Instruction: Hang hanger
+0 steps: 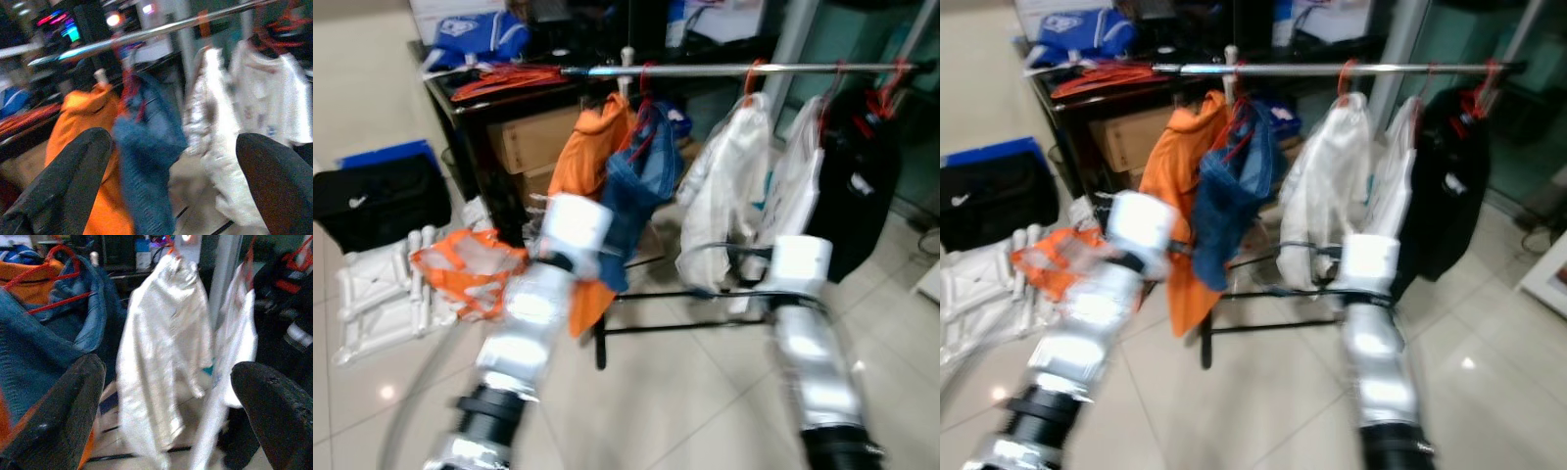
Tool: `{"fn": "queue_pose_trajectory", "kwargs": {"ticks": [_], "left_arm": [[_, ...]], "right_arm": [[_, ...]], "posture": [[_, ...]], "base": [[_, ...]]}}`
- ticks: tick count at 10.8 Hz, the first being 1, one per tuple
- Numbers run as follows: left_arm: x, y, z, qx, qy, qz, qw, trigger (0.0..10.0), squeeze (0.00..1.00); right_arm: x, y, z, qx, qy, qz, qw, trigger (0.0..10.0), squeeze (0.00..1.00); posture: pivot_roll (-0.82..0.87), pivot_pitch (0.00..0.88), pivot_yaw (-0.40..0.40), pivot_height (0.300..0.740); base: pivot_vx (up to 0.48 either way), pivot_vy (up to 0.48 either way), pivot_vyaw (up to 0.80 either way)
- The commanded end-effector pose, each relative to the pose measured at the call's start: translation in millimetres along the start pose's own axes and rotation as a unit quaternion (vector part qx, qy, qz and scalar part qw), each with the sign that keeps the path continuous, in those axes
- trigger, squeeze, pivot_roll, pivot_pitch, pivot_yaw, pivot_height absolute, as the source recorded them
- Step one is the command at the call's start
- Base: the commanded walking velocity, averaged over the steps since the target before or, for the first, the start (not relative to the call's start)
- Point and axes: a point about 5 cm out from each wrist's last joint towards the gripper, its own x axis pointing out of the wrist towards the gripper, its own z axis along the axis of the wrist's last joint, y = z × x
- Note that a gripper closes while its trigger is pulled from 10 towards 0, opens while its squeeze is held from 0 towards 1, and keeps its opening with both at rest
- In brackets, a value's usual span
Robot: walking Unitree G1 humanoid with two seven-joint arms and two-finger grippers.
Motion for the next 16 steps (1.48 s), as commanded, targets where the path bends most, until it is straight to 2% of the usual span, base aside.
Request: {"fn": "queue_pose_trajectory", "kwargs": {"ticks": [1, 4, 11, 12, 13, 15, 16], "left_arm": [[-2.5, 7.2, 1.3, 0.023, -0.005, 0.003, 1.000, 10.0, 0.00], [0.5, 14.5, 2.2, -0.016, -0.007, 0.030, 0.999, 10.0, 0.00], [2.8, 18.2, 5.1, -0.005, -0.021, 0.028, 0.999, 10.0, 0.00], [3.9, 16.9, 4.4, 0.021, -0.017, 0.021, 0.999, 10.0, 0.00], [3.8, 16.2, 4.3, 0.029, -0.019, 0.019, 0.999, 10.0, 0.00], [5.0, 17.5, 3.8, 0.011, -0.011, 0.033, 0.999, 10.0, 0.00], [4.9, 16.9, 4.5, 0.019, -0.012, 0.027, 0.999, 10.0, 0.00]], "right_arm": [[2.5, 11.3, 2.6, 0.009, -0.008, 0.014, 1.000, 10.0, 0.00], [3.5, 12.8, 3.4, 0.008, -0.011, 0.016, 1.000, 10.0, 0.00], [4.3, 11.8, 1.4, 0.007, -0.010, 0.013, 1.000, 10.0, 0.00], [3.6, 12.1, 0.9, 0.008, -0.010, 0.012, 1.000, 10.0, 0.00], [2.5, 12.4, 0.9, 0.008, -0.010, 0.011, 1.000, 10.0, 0.00], [0.7, 10.3, 0.4, 0.008, -0.010, 0.007, 1.000, 10.0, 0.00], [0.2, 9.4, 0.3, 0.008, -0.009, 0.006, 1.000, 10.0, 0.00]], "posture": [[-0.05, 0.000, 0.000, 0.740], [-0.05, 0.000, -0.005, 0.740], [-0.05, 0.000, -0.002, 0.740], [-0.06, 0.000, 0.001, 0.740], [-0.06, 0.000, 0.001, 0.740], [-0.06, 0.000, 0.003, 0.740], [-0.06, 0.000, 0.004, 0.740]], "base": [[0.382, -0.285, 0.00], [0.402, -0.257, 0.00], [0.419, 0.000, 0.00], [0.341, -0.334, 0.00], [0.296, -0.375, 0.00], [0.186, -0.150, 0.00], [0.000, -0.442, 0.00]]}}
